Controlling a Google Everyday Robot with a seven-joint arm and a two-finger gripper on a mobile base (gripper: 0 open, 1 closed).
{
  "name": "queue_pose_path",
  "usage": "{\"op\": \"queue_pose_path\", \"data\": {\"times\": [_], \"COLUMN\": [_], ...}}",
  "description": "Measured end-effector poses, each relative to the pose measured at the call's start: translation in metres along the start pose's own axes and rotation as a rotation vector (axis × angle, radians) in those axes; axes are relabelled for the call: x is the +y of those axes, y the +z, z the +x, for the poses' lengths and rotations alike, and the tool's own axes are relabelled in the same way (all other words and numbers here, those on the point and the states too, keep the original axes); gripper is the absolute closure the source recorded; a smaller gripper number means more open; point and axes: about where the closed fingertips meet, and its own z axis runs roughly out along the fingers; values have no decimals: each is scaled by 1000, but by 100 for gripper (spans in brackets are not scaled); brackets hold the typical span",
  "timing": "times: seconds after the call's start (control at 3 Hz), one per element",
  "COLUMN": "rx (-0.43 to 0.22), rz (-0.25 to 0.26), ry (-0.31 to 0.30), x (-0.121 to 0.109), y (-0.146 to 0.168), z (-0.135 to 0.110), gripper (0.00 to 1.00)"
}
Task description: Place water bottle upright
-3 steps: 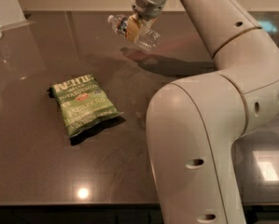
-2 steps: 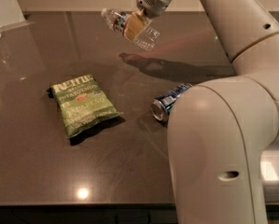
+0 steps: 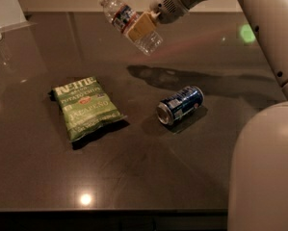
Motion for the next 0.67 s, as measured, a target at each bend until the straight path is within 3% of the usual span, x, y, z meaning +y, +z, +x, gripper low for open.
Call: {"op": "queue_pose_path", "data": {"times": [0.67], "rx": [-277], "rz": [-18], "ry": [5], "x": [27], "y": [-11], "z": [3], "gripper": [100]}}
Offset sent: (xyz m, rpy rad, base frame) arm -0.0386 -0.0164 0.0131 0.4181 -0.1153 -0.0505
